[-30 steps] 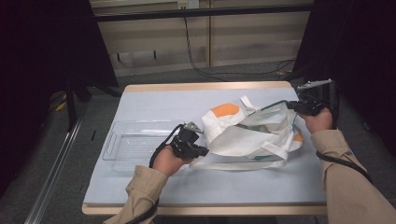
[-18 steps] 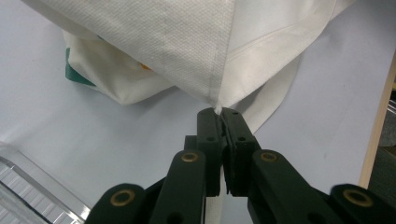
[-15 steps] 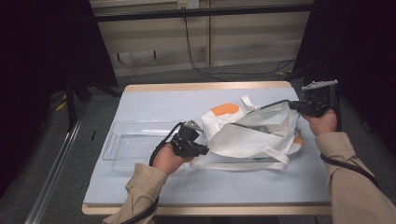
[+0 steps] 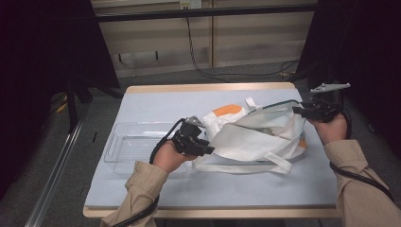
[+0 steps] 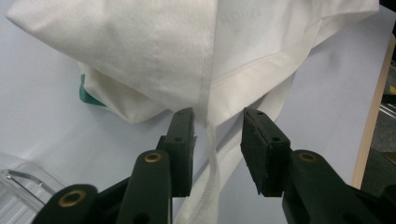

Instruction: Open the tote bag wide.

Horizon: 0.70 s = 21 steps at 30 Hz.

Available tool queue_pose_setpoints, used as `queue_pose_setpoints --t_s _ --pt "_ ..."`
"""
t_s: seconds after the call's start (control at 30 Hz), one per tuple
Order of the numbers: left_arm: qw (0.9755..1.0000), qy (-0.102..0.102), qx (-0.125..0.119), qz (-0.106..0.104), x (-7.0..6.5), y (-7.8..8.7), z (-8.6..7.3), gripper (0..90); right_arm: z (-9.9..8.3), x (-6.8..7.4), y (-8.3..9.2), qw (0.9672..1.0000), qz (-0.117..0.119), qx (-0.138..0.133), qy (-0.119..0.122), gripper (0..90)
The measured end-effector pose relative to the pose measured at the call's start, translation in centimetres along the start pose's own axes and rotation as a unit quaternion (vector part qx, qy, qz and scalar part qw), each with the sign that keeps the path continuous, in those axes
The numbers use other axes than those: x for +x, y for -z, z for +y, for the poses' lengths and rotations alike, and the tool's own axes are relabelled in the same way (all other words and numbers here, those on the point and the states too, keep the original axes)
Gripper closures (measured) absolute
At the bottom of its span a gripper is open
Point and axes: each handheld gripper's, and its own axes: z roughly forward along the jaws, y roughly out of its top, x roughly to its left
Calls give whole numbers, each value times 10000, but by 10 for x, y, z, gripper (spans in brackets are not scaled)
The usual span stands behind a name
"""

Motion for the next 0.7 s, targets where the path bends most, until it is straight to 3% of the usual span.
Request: queue_pose_setpoints --t_s 0.17,0.37,0.7 --pt "10000 13 -44 4 -1 0 4 595 -1 3 10 10000 -42 -47 -38 496" --pt "9999 -62 -14 86 0 0 11 579 -6 7 19 9998 148 -107 -14 494" --pt "9998 20 -127 124 3 0 18 556 -10 27 23 9985 537 -45 117 499"
